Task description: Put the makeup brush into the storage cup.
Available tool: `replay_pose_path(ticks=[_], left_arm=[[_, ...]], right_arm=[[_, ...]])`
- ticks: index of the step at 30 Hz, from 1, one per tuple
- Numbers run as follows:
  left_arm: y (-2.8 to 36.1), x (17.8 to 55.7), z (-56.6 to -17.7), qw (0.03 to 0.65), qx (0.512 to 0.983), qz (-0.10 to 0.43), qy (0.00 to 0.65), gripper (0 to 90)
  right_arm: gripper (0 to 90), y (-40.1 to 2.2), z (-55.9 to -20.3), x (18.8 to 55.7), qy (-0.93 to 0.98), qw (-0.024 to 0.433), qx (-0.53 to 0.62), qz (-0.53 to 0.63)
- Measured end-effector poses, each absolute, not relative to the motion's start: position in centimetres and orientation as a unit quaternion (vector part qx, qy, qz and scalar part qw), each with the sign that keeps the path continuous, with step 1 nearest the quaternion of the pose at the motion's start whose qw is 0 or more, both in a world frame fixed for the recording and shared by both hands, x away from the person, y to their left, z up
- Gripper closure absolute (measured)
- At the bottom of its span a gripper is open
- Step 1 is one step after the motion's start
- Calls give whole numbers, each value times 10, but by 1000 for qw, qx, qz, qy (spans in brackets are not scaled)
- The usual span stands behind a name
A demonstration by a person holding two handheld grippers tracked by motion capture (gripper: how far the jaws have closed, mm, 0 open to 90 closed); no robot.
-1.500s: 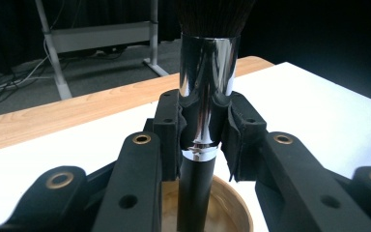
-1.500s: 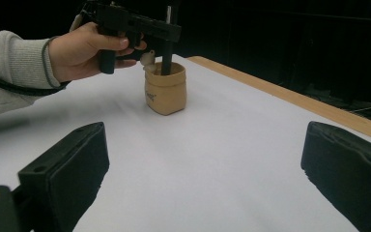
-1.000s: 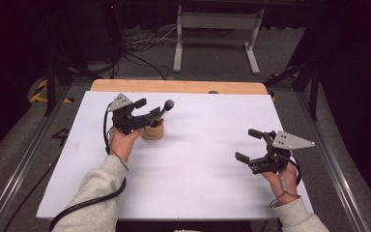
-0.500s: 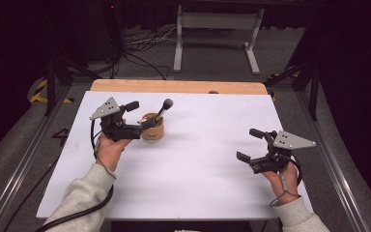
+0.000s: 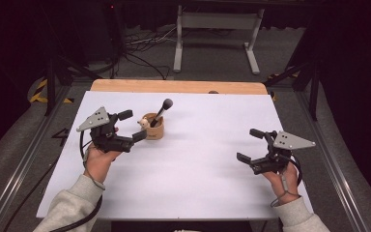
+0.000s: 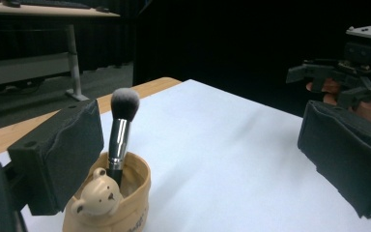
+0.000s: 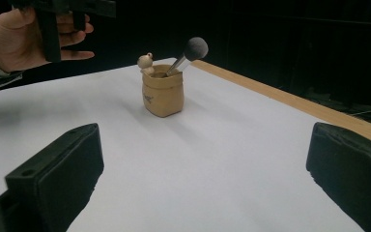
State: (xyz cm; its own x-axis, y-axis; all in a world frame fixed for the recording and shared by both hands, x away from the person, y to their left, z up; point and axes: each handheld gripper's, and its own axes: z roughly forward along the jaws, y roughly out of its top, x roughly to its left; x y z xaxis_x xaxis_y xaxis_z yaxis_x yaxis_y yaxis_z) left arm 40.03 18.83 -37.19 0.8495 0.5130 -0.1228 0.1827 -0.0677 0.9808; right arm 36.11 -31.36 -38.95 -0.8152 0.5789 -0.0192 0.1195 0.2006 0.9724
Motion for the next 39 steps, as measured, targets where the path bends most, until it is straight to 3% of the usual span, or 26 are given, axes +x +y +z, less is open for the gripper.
replay_pose_path(ticks=[39], left_arm=[[203, 363, -425, 633, 735, 102, 220, 30]], right_arm=[[0, -315, -411, 350, 749, 202, 203, 597]])
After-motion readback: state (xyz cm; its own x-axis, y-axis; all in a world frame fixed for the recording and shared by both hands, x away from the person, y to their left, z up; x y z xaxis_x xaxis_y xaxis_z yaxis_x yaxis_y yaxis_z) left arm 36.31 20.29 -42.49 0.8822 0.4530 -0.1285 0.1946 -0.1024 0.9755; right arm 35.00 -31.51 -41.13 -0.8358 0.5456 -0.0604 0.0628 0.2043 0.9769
